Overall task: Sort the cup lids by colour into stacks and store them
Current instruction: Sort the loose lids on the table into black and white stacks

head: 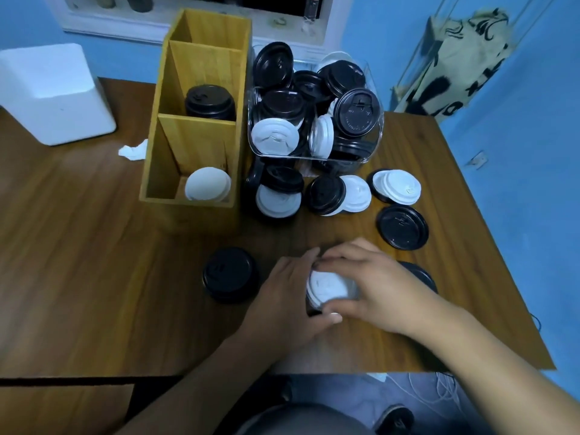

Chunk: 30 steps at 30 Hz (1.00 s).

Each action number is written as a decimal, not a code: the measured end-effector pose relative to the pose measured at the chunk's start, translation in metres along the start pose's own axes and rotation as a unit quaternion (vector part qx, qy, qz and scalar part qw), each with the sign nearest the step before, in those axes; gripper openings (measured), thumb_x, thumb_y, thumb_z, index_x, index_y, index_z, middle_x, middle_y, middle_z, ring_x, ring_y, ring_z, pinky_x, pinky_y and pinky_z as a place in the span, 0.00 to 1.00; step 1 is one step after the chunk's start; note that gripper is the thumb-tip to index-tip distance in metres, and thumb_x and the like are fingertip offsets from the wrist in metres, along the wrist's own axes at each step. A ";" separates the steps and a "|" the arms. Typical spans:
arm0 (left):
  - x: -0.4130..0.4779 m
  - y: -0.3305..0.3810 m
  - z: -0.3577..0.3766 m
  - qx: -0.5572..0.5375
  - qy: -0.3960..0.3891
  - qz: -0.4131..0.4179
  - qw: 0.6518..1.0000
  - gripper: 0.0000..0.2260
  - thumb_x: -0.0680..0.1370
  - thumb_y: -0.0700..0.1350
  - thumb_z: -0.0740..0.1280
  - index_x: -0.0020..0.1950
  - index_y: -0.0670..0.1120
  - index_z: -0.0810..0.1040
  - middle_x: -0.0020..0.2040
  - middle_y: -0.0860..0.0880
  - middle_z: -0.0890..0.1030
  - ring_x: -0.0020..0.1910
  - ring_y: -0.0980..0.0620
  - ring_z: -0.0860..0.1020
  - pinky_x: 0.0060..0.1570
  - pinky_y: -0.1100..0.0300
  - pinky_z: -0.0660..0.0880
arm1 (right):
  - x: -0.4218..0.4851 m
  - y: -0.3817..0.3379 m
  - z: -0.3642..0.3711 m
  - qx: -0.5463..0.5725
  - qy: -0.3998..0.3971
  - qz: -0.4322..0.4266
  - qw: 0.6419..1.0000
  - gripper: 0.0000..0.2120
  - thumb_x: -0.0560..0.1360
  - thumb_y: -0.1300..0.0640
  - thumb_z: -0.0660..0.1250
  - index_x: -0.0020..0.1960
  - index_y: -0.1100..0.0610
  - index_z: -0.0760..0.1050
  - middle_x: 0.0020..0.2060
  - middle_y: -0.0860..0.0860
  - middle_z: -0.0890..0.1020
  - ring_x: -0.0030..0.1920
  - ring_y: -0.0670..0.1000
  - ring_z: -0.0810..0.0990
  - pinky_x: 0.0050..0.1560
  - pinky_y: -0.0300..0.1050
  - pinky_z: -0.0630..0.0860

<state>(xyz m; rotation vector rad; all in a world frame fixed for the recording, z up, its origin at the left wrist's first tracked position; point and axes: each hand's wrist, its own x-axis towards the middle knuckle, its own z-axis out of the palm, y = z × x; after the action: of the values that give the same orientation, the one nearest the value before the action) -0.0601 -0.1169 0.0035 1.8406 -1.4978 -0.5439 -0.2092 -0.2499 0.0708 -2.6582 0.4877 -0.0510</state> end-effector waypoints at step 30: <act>0.016 0.024 0.010 0.106 0.027 -0.009 0.994 0.38 0.69 0.72 0.69 0.75 0.58 0.68 0.67 0.62 0.74 0.66 0.59 0.68 0.62 0.59 0.64 | -0.086 0.114 -0.053 0.473 0.179 0.315 0.803 0.08 0.83 0.56 0.63 0.52 0.62 0.75 0.47 0.61 0.84 0.47 0.54 0.85 0.44 0.46 0.83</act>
<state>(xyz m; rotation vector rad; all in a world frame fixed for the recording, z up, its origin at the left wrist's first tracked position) -0.0795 -0.1375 0.0157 2.0163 -1.5531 -0.3515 -0.3338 -0.3386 0.0742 -1.4105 1.0984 -0.4653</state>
